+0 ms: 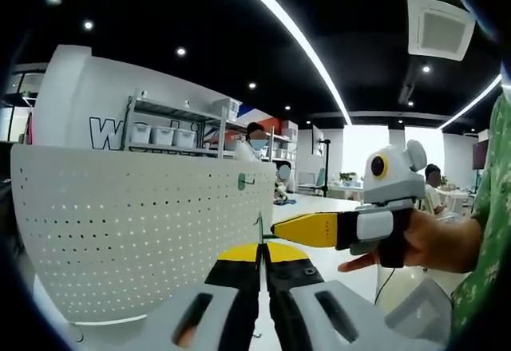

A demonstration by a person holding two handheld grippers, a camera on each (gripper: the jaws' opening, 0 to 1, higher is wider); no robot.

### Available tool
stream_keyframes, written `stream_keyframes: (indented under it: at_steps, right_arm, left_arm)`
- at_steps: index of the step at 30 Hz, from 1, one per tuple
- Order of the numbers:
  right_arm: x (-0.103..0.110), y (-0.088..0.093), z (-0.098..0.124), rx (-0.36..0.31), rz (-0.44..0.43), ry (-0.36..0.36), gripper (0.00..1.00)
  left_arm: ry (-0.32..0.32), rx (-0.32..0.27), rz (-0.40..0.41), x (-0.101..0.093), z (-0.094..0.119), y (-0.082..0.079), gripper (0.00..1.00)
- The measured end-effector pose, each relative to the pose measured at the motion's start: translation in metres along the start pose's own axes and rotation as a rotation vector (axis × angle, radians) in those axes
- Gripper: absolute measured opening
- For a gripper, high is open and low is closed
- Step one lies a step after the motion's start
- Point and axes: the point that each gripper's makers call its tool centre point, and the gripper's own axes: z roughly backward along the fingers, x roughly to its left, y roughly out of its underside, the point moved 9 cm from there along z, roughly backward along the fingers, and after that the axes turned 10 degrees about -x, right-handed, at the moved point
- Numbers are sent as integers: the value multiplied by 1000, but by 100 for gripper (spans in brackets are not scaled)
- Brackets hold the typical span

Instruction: Insert the hook assembly into the mounting plate slot until the hook locks in place.

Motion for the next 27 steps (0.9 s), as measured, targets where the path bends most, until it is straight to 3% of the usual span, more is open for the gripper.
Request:
stream_keyframes:
  at_steps: [11,21,27]
  right_arm:
    - [-1,-3,3,-14,2,2,0]
    - [-8,-10,7,-27,26,33,0]
    - [-14,-13,10,-29,38,58,0]
  left_arm:
    - [25,3,-32,-5,-3,-1,9]
    - [29,39,-71,-6,2,1,35]
    - [65,66,-89,-10,4,4,51]
